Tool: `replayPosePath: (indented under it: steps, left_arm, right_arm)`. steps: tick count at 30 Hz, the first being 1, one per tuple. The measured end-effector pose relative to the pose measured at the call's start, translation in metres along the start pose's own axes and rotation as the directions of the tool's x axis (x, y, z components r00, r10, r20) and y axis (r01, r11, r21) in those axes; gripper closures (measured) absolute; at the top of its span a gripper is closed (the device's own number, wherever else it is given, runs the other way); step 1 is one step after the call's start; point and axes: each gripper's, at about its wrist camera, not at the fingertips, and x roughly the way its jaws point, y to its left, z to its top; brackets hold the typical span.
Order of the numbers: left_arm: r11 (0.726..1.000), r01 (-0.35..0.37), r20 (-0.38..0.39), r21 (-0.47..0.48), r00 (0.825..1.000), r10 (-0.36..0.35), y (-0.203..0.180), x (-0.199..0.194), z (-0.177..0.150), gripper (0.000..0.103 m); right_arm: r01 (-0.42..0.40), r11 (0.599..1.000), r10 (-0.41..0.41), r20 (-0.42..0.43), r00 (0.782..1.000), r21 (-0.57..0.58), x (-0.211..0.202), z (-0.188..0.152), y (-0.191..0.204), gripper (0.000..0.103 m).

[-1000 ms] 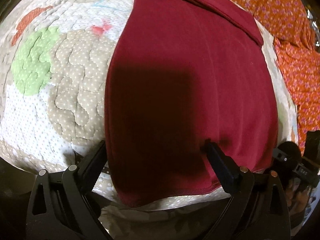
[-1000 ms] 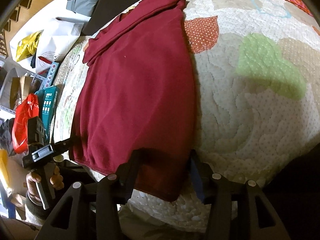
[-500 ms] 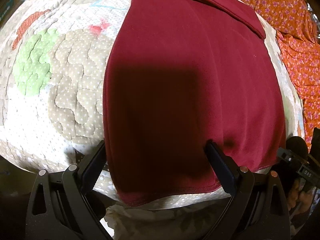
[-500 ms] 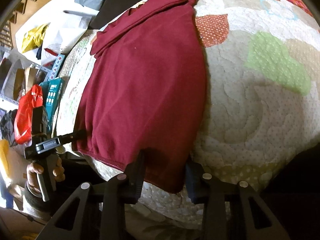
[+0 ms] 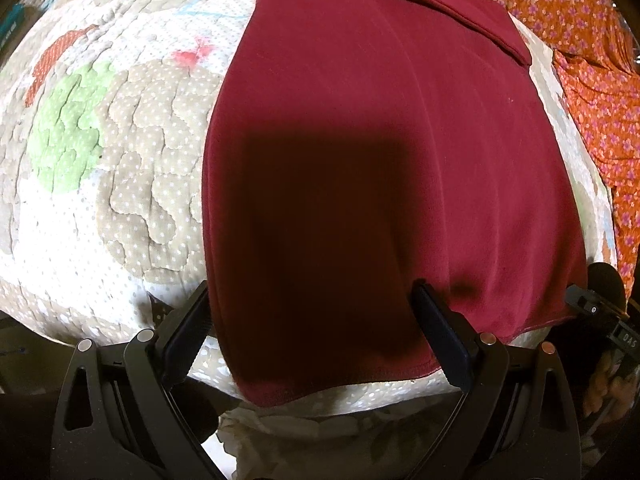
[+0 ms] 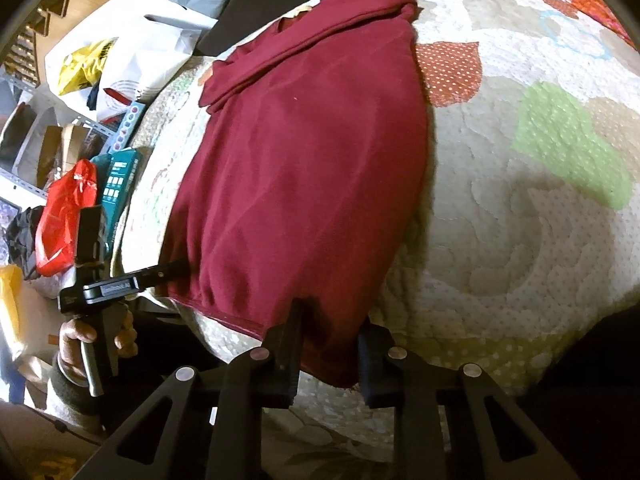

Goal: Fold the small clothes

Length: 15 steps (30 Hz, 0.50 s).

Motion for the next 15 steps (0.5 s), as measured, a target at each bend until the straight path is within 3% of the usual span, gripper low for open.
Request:
replayPosePath:
  steps: [5,9,15]
  left_arm:
    - [1.000,0.002,-0.001,-0.002,1.000,-0.002,0.001,0.000,-0.001,0.006]
    - [1.000,0.004,0.004,-0.008,1.000,-0.004,0.003,-0.001,-0.002,0.006]
    - [1.000,-0.009,0.028,-0.028,1.000,0.010,0.008,-0.007,-0.005,0.021]
  right_arm:
    - [-0.010,1.000,0.010,0.011,1.000,-0.003,-0.002,0.000,-0.001,0.082]
    - [-0.022,1.000,0.023,0.043,0.999,-0.017,-0.010,0.003,0.000,0.089]
    - [-0.036,0.999,0.039,0.074,0.997,-0.036,-0.016,0.010,0.007,0.090]
